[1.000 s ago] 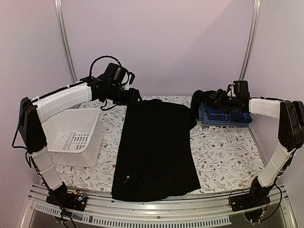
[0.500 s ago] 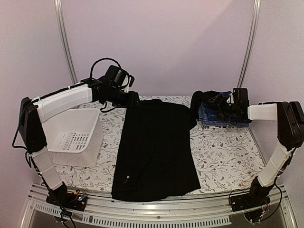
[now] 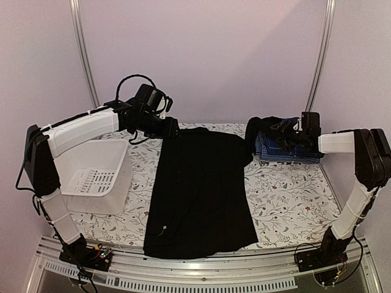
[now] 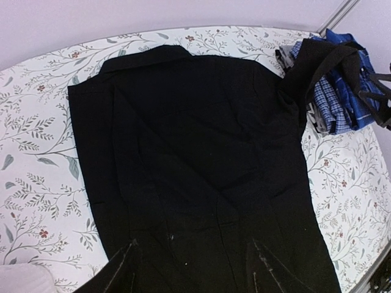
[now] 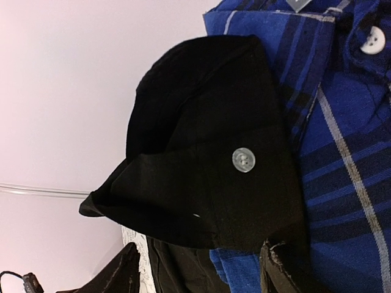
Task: Fold and stack the long sleeve shirts
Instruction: Pick up the sleeve from the center of the board.
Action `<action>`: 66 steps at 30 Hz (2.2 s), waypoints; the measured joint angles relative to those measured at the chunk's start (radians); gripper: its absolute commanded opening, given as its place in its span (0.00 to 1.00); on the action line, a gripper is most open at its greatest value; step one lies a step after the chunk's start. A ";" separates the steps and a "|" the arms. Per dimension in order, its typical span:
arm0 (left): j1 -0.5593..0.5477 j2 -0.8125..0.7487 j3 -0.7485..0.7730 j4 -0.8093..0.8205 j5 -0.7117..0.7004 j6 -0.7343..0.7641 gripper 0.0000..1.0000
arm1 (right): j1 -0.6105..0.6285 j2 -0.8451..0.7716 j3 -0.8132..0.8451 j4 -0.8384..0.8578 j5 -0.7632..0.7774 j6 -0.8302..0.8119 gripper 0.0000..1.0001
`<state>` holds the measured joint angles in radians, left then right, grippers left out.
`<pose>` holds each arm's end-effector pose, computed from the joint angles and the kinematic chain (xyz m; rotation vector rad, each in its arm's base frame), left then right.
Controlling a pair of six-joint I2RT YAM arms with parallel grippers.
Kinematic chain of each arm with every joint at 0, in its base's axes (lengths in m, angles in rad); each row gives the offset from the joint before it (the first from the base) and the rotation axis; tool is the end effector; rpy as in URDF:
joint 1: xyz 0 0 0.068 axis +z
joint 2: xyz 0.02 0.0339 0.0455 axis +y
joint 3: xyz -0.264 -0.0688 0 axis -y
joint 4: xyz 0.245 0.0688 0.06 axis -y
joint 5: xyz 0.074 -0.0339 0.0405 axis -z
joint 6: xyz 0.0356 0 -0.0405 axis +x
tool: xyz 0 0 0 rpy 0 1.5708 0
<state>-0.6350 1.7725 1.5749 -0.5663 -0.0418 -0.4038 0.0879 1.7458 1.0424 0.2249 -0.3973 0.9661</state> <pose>0.3262 -0.2385 0.3071 0.2536 2.3680 -0.4614 0.3838 0.0476 0.2116 0.6805 2.0717 1.0383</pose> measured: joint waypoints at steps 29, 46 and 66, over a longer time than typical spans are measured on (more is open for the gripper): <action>0.000 0.000 0.000 -0.005 -0.021 0.006 0.57 | -0.046 0.009 -0.097 0.176 -0.010 0.147 0.67; 0.000 0.000 0.002 -0.023 -0.031 0.011 0.57 | -0.050 -0.006 -0.180 0.211 -0.030 0.175 0.72; 0.000 0.000 0.023 -0.037 -0.038 0.019 0.57 | -0.050 0.089 -0.068 0.210 -0.040 0.172 0.61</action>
<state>-0.6350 1.7725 1.5978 -0.6029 -0.0799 -0.3851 0.0380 1.8347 0.9741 0.4347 -0.4370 1.1378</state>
